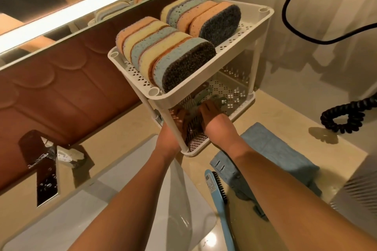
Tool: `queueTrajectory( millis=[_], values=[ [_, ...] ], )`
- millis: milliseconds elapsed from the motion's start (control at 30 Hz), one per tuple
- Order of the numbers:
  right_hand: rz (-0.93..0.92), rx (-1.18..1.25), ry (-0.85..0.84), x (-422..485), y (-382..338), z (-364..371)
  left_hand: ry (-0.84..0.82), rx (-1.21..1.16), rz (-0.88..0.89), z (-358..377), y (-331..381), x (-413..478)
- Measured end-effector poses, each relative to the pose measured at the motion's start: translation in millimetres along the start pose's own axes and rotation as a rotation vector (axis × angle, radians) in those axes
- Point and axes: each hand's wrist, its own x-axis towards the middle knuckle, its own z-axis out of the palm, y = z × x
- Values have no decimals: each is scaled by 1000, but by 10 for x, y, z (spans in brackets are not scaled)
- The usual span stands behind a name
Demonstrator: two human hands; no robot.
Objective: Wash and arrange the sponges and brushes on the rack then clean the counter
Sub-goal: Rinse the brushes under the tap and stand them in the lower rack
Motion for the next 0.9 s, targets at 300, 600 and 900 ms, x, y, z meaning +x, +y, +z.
queueTrajectory(
  millis=[300, 600, 900],
  values=[
    [-9, 60, 0, -7, 14, 8, 5, 390, 208, -20, -28, 63],
    [22, 121, -31, 26, 17, 15, 42, 237, 113, 10, -58, 14],
    [-69, -64, -14, -101, -40, -221, 38, 194, -94, -155, 15, -94]
  ],
)
